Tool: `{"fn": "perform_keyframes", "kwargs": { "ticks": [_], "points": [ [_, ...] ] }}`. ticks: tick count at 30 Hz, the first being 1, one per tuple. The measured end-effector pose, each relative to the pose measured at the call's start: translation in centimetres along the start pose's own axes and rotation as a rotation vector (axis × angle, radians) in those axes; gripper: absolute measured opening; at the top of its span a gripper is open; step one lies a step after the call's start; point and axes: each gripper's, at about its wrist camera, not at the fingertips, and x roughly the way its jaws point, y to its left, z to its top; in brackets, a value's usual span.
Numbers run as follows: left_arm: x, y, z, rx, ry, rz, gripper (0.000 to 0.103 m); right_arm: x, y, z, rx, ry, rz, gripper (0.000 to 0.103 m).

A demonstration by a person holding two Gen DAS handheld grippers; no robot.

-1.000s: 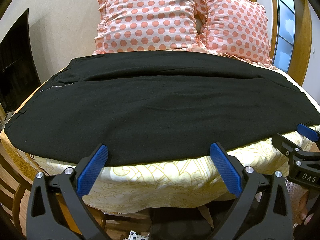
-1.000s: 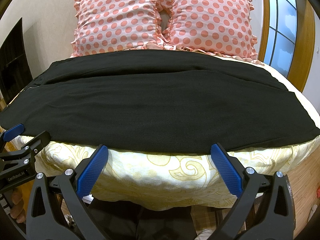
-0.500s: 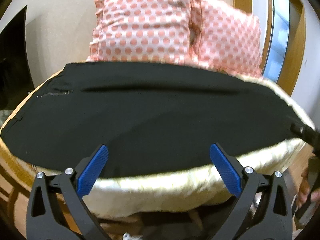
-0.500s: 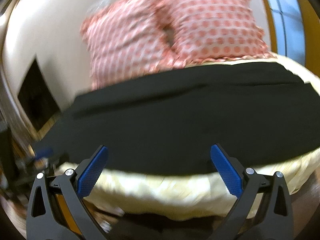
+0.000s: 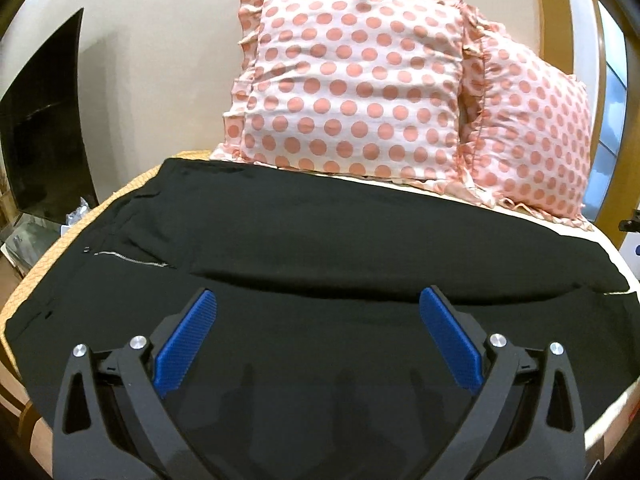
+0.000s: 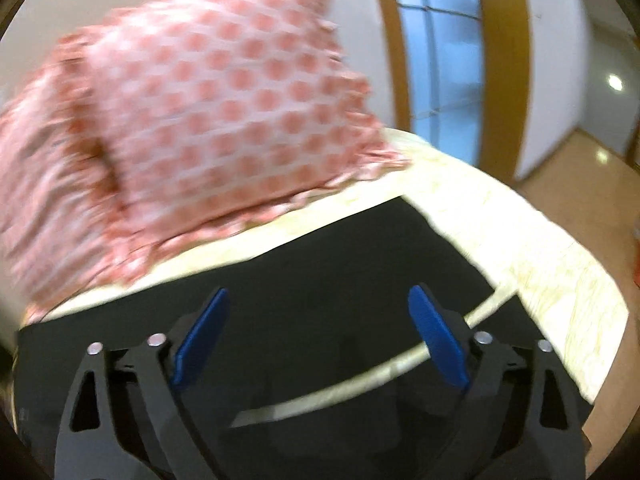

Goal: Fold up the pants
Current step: 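Reach the right tool to the black pants edge and close on it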

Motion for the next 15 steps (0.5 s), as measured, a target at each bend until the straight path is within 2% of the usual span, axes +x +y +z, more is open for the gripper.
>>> {"fn": "perform_keyframes", "kwargs": {
  "ticks": [4,5,8,12,15],
  "points": [
    [1.6,-0.1,-0.3,-0.003,0.034,-0.027,0.101,6.7,-0.2,3.5,0.069,0.059,-0.140,0.079],
    [1.7,-0.1,-0.3,-0.001,0.041,-0.033,0.101,7.6,-0.2,3.8,0.078,0.072,-0.159,0.073],
    [2.2,0.0,-0.4,0.002,0.062,-0.064,0.101,11.8,-0.5,5.1,0.133,0.136,-0.202,0.064],
    [2.9,0.1,-0.6,-0.016,0.105,-0.080,0.101,14.8,-0.4,5.6,0.160,0.166,-0.254,0.062],
    [3.2,0.4,-0.7,-0.031,0.119,-0.092,0.101,16.7,0.3,6.0,0.128,0.175,-0.303,0.062]
  ]
}}
